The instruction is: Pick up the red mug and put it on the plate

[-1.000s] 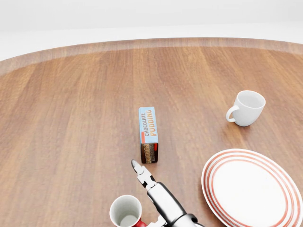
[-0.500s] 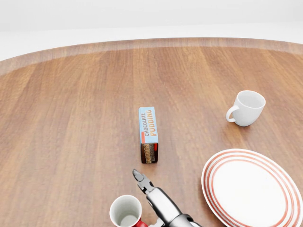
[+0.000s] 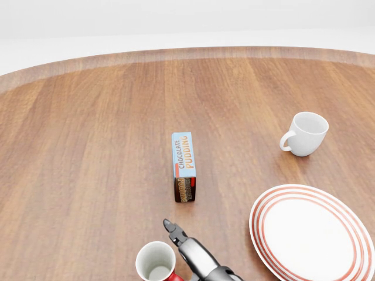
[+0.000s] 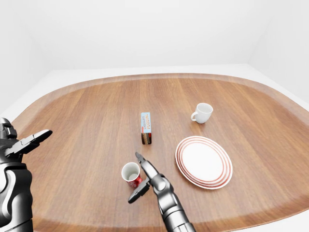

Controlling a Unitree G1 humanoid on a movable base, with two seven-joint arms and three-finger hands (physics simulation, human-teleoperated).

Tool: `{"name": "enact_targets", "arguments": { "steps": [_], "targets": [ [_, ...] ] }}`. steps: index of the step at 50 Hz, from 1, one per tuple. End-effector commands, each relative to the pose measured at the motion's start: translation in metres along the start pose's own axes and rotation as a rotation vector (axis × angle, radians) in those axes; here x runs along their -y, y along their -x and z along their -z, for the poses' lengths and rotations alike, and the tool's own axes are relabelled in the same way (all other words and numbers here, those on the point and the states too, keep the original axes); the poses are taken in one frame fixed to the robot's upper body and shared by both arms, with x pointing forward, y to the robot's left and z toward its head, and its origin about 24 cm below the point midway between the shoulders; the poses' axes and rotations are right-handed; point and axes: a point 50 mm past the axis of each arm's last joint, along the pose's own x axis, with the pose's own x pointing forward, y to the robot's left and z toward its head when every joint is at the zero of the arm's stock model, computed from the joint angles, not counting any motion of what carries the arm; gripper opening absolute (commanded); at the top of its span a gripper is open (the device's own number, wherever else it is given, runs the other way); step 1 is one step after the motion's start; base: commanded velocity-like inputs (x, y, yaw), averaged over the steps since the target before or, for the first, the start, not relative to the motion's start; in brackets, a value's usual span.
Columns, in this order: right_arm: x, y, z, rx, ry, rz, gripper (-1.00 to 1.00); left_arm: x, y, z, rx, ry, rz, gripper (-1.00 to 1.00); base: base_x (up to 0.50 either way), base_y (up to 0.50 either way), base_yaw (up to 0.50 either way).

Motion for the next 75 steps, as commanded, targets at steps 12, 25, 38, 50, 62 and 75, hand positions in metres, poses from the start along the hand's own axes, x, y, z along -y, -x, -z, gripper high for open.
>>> {"name": "enact_targets", "arguments": {
  "steps": [12,25,38,50,62,75],
  "targets": [
    [0.002,-0.002,0.002,-0.017,-0.002,0.010,-1.00,0.001,0.000,0.002,-0.007,-0.002,0.000,1.00,0.00,0.00,0.00],
    [0.003,-0.002,0.003,-0.020,-0.002,0.021,-1.00,0.000,0.000,0.001,-0.004,-0.001,0.000,1.00,0.00,0.00,0.00],
    [0.038,0.012,-0.062,0.234,0.111,0.101,-1.00,0.001,-0.001,0.000,0.000,0.001,0.001,1.00,0.00,0.00,0.00],
    [0.166,0.081,-0.192,0.601,0.373,0.381,-1.00,0.002,-0.002,-0.003,0.012,0.003,0.004,1.00,0.00,0.00,0.00],
    [0.242,0.121,-0.125,0.359,0.286,0.593,-1.00,0.002,-0.002,-0.003,0.013,0.002,0.004,1.00,0.00,0.00,0.00],
    [0.271,0.152,-0.007,0.042,0.001,0.685,-1.00,0.002,-0.002,-0.002,0.011,-0.003,0.005,1.00,0.00,0.00,0.00]
  ]
}}
